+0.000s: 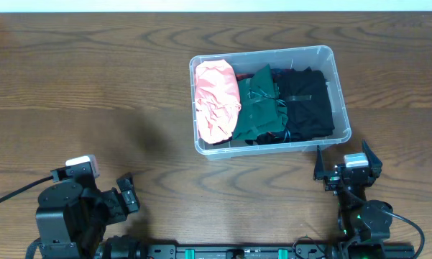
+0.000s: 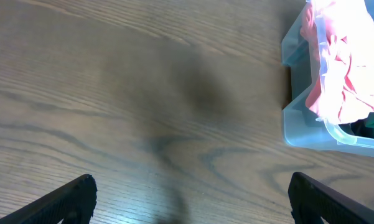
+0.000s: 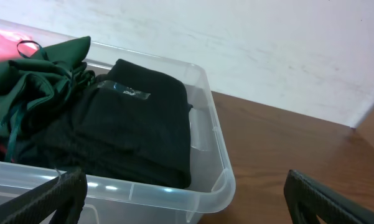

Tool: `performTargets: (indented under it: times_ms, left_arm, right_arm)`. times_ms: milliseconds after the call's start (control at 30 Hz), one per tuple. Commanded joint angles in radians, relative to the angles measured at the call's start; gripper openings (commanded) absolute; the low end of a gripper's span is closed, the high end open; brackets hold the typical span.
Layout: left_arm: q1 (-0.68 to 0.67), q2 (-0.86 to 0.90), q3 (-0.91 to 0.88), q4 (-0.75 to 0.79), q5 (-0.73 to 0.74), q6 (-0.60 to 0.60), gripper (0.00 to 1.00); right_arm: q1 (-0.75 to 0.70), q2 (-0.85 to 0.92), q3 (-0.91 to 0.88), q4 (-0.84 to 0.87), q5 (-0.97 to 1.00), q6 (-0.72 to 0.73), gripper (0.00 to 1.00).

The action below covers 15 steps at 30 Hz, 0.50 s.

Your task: Pack container

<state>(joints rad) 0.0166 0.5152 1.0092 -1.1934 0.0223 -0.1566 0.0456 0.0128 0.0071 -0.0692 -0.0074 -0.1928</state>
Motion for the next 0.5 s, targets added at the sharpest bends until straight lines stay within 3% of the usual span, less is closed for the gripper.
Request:
performTargets:
  times_ms: [0,300,467]
  left_arm:
    - [-0.003,-0.001,0.002,0.0,-0.005,-0.001,0.98]
    - [-0.056,-0.06,-0.101,0.011,-0.018,0.004,0.98]
    - [-0.08,-0.207,-0.345,0.337,-0.051,0.007,0.98]
  right_arm:
    - [0.008,-0.002,-0.002,-0.005,-0.001,-0.014,0.99]
    - [0.008,-0.002,-0.002,-0.005,-0.001,-0.014,0.99]
    - [0.008,-0.002,-0.002,-0.005,-0.001,-0.014,0.99]
